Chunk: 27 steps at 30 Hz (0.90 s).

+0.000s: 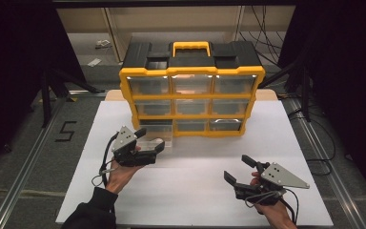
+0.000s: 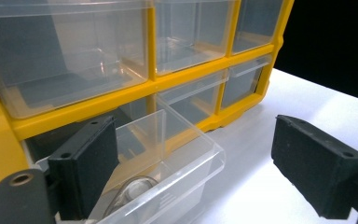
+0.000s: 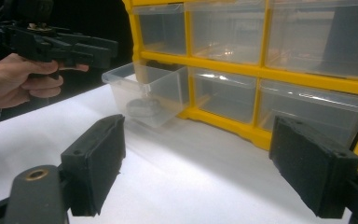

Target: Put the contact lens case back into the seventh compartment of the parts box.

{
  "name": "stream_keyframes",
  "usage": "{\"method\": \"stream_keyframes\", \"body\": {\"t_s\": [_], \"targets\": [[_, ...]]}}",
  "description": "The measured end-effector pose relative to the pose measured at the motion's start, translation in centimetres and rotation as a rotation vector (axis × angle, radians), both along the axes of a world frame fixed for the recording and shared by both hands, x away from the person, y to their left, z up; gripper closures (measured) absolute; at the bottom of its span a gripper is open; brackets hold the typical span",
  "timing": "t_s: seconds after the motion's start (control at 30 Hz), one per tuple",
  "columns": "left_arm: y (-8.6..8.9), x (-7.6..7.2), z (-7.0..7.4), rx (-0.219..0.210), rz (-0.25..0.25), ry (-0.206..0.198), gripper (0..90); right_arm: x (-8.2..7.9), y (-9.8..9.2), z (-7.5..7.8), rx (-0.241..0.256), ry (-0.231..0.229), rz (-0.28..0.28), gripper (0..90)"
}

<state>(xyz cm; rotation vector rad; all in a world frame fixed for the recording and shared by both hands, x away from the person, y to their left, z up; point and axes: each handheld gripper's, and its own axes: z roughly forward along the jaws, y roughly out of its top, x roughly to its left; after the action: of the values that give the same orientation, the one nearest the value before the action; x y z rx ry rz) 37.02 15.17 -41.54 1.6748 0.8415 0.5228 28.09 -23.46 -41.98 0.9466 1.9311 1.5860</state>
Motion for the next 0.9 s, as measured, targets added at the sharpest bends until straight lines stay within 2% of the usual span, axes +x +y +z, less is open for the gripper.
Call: {"method": "stream_keyframes", "body": {"t_s": [0.23,0.37,0.9], "targets": [[-0.4,-0.7,-0.4,0.024,-0.020,0.000,14.3,0.0,0.0,0.0,0.004,-0.001,0.000,19.3],[-0.6,-1.3,-0.3,0.020,-0.016,-0.032,14.6,0.0,0.0,0.0,0.007,-0.003,0.002,19.3],[-0.9,-2.2,-0.9,0.037,-0.045,-0.024,15.0,0.0,0.0,0.0,0.006,-0.004,0.002,19.3]]}}
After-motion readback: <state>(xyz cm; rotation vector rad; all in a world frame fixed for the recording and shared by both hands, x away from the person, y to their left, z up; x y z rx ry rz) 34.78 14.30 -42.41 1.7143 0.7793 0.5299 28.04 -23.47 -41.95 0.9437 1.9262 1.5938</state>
